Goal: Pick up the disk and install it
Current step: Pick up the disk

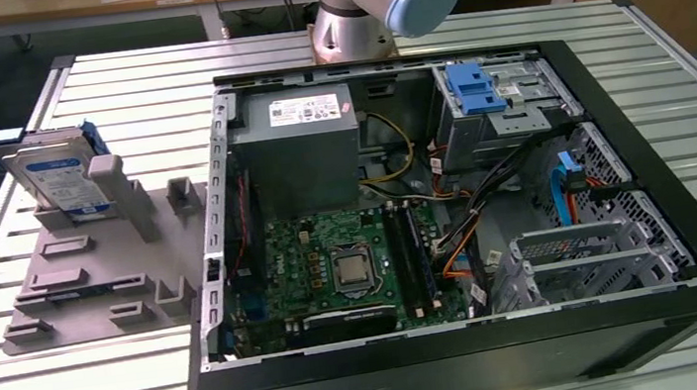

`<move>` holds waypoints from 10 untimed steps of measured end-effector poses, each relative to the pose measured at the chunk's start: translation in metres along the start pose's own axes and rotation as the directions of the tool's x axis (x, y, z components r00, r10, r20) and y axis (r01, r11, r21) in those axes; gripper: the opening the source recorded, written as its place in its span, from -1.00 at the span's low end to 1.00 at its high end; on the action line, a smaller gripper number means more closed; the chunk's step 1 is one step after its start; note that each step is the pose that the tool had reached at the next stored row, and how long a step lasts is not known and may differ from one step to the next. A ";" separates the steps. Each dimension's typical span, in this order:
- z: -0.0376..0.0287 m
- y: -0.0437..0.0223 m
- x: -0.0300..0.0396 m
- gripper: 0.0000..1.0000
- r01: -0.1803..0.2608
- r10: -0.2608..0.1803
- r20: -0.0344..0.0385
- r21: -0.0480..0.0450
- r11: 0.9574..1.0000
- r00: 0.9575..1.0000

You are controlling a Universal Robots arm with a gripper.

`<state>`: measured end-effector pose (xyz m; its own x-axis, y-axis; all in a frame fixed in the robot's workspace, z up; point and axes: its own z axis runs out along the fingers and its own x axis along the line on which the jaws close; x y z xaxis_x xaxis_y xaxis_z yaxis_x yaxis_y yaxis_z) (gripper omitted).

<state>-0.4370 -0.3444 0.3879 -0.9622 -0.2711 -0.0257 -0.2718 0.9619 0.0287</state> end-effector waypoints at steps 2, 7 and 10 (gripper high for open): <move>0.0000 0.0000 0.0000 -0.79 0.006 -0.006 0.000 0.000 1.000 1.000; 0.0000 0.0000 0.0000 -0.79 0.019 -0.019 -0.001 0.000 1.000 1.000; 0.0000 0.0000 0.0000 -0.79 0.025 -0.025 -0.001 -0.001 1.000 1.000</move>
<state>-0.4370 -0.3444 0.3879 -0.9550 -0.2953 -0.0257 -0.2960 0.9547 0.0287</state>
